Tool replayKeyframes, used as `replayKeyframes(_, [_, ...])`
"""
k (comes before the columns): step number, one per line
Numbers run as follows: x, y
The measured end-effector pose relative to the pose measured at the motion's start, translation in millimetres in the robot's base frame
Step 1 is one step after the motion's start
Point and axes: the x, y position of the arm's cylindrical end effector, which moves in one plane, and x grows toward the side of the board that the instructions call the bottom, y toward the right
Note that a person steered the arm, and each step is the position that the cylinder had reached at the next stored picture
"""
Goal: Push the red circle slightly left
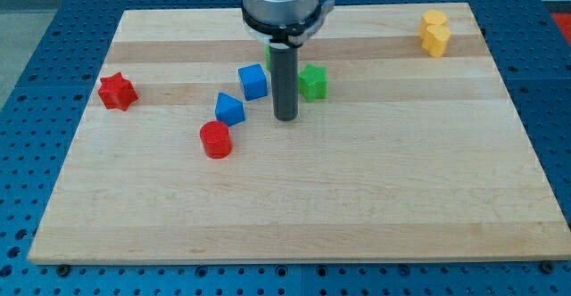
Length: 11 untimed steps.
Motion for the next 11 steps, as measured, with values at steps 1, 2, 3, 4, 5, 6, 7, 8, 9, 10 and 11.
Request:
replayKeyframes(1, [3,-4])
replayKeyframes(2, [19,-13])
replayKeyframes(3, [47,-28])
replayKeyframes(4, [55,-39])
replayKeyframes(5, [54,-39])
replayKeyframes(6, [54,-39])
replayKeyframes(7, [45,-42])
replayKeyframes(8, [45,-42])
replayKeyframes(9, [47,-44])
replayKeyframes(10, [59,-68])
replayKeyframes(11, [64,-73])
